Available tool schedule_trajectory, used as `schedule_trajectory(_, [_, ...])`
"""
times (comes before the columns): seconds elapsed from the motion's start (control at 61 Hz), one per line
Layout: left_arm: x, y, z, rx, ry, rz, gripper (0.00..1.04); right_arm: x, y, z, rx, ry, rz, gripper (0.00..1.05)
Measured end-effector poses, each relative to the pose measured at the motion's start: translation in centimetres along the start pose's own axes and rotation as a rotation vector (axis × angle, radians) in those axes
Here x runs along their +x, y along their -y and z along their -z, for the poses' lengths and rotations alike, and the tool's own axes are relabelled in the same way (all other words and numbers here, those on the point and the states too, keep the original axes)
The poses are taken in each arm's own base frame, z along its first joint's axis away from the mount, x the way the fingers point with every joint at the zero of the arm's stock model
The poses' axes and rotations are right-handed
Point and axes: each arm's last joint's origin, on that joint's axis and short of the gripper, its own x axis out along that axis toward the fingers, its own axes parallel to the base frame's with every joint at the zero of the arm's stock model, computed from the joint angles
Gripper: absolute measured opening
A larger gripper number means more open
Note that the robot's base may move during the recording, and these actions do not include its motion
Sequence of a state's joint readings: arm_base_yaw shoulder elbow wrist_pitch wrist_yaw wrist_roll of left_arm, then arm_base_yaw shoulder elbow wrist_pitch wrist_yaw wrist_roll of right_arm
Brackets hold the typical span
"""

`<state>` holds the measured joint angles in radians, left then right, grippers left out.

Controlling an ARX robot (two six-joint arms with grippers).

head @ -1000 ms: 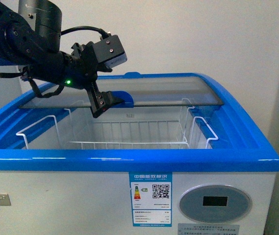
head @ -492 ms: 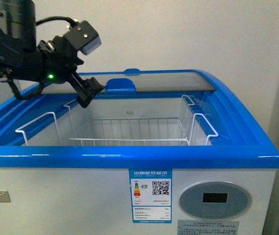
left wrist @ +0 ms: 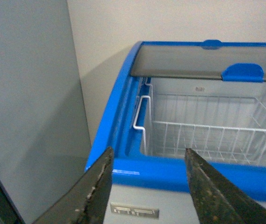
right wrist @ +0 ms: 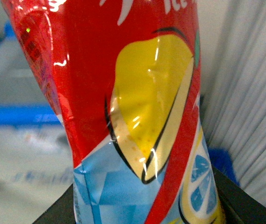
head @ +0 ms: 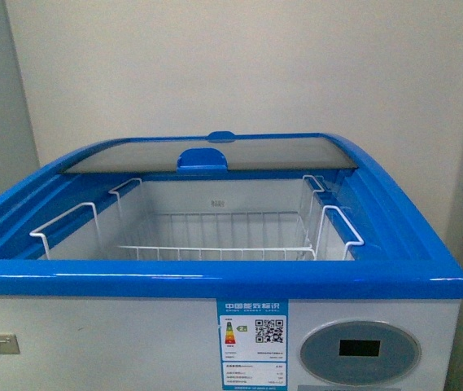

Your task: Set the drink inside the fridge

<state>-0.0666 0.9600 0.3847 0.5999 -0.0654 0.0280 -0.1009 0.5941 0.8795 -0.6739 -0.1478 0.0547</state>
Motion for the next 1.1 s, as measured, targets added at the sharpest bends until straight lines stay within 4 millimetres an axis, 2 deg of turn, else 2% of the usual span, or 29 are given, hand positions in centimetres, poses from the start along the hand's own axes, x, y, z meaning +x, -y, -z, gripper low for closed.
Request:
schedule_trajectory(0.082, [-1.2, -0.7, 1.8, -0.011, -0.032, 0.017, 0.31, 1.7, -0.3, -1.5, -0.088, -0.126, -0.164, 0.46])
schedule_trajectory(0.197, [-2.6, -1.0, 3.2, -0.017, -0.038, 0.004, 0.08, 5.4, -1.7, -6.1, -0.350, -0.115, -0.261, 0.46])
schedule_trajectory(0.23, [-2.9, -1.0, 3.3, -0.018, -0.033, 0.005, 0.03, 6.2, -1.9, -6.8, -0.386, -0.119, -0.273, 0.46])
schedule_trajectory(0.295, [-3.5, -1.0, 3.7, -0.021, -0.027, 0.004, 0.03, 9.7, -3.0, -8.9, -0.591, -0.146, -0.313, 0.46])
schedule_trajectory(0.443, [-4.4, -1.0, 4.3, -0.022, -0.026, 0.004, 0.03, 14.7, -4.6, -10.3, -0.834, -0.220, -0.361, 0.46])
schedule_trajectory(0.459, [-4.5, -1.0, 4.4, -0.022, -0.027, 0.004, 0.03, 15.8, -5.0, -10.5, -0.899, -0.231, -0.370, 0.46])
schedule_trajectory(0.623, [-5.4, -1.0, 5.0, -0.021, -0.029, 0.004, 0.03, 21.3, -7.1, -10.4, -1.181, -0.254, -0.391, 0.46])
schedule_trajectory(0.705, [-5.9, -1.0, 5.3, -0.021, -0.029, 0.004, 0.03, 24.5, -9.2, -9.9, -1.340, -0.240, -0.377, 0.46])
schedule_trajectory(0.82, [-6.6, -0.9, 5.7, -0.022, -0.029, 0.004, 0.03, 27.5, -12.3, -9.2, -1.392, -0.156, -0.407, 0.46])
schedule_trajectory(0.869, [-6.9, -0.9, 5.9, -0.022, -0.030, 0.004, 0.03, 28.3, -13.0, -8.8, -1.399, -0.143, -0.425, 0.46])
schedule_trajectory(0.984, [-7.4, -0.9, 6.1, -0.022, -0.028, 0.004, 0.03, 30.4, -14.2, -7.7, -1.405, -0.126, -0.444, 0.46])
schedule_trajectory(1.098, [-7.8, -0.9, 6.7, -0.022, -0.017, 0.003, 0.03, 32.4, -14.3, -6.7, -1.406, -0.136, -0.430, 0.46])
